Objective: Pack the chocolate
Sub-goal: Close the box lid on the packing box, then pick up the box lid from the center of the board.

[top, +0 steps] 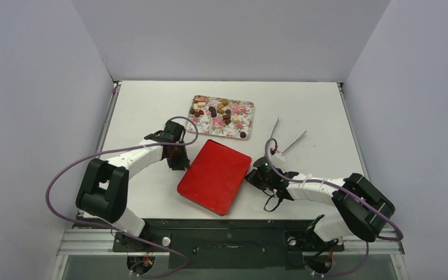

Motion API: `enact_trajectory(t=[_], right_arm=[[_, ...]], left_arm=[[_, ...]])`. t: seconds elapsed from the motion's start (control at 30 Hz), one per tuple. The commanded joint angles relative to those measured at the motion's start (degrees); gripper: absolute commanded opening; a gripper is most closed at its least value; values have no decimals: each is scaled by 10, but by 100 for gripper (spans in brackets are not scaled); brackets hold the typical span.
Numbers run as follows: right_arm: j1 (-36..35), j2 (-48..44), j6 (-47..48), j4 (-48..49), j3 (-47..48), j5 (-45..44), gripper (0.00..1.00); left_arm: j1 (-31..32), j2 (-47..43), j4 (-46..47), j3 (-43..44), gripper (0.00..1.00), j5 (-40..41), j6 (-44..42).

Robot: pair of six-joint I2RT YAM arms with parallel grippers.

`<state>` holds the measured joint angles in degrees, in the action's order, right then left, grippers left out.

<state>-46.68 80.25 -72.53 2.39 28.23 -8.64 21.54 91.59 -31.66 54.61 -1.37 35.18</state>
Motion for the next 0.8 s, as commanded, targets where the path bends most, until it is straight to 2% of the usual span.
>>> enact_trajectory(t=[0.0,0.07,0.1,0.13,0.3,0.37,0.4,0.47,0.53,0.63,0.77], right_arm=[[51,-27,57,10,18,36,13],[68,-46,69,-6,14,50,15],[78,-62,74,-17,9,51,18],[84,-72,76,-20,5,59,19],[97,-157,68,-41,-30,100,34],[86,-189,54,-30,-44,121,41],[80,-208,48,-30,-53,121,44],[59,-225,30,6,-65,124,52],[22,-221,13,27,-65,123,58],[-15,-194,4,45,-55,108,61],[-37,-137,-21,117,-63,120,61]], left_arm=[[4,-65,5,-10,24,38,52],[-8,-85,-30,3,28,66,48],[-18,-102,-39,8,35,71,44],[-25,-111,-53,16,38,80,41],[-31,-192,-84,19,52,69,15],[-34,-207,-72,6,59,28,-6],[-34,-208,-66,-1,63,-18,-13],[-33,-202,-56,-9,68,-64,-32],[-30,-192,-45,-17,71,-80,-50],[-29,-170,-26,-32,74,-106,-63],[-23,-140,20,-47,76,-157,-74]])
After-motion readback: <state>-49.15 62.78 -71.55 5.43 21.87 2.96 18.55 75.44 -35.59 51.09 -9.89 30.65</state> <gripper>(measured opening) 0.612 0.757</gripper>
